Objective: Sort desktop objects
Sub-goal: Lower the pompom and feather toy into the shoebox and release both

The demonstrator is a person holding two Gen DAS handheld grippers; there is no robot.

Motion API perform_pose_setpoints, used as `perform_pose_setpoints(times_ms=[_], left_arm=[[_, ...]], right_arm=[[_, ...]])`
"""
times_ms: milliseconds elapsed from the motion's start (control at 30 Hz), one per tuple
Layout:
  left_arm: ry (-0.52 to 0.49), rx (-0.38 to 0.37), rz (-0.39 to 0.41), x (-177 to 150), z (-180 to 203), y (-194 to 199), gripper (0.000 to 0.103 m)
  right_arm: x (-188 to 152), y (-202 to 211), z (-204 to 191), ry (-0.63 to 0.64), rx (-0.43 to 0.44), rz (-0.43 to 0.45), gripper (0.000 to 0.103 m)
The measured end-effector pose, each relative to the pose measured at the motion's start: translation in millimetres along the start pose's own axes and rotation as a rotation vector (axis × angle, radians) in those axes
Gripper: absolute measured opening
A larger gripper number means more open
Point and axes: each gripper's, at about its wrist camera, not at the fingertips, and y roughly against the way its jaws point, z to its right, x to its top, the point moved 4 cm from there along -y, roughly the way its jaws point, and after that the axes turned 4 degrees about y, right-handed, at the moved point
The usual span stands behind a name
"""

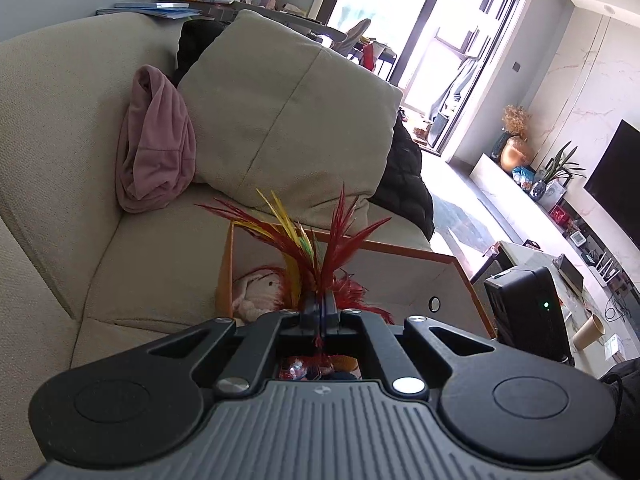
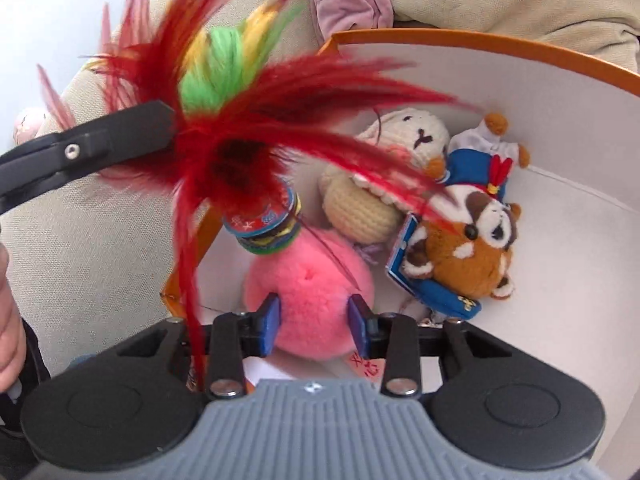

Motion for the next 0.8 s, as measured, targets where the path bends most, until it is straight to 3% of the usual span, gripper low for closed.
perform_pose_setpoints(times_ms=[233,500,667,800], left_arm=[[-0.032,-0.054,-0.04,-6,21,-21,0.0],[-0.082,-0.101,-0.139,-26,37,-35,0.0],[-0.031,-0.173,-0.209,-31,35,-40,0.0],[-0.053,-0.064,-0.236,-35,28,-54,0.0]], right_arm=[[-17,11,13,-0.006,-0.031,-0.027,0.031],[-29,27,34,-0.034,-0.089,-0.027,0.031],[-33,30,41,-0.045,-0.106,-0.029,0.031],[-32,30,41,-0.045,-0.107,-0.031,0.031]])
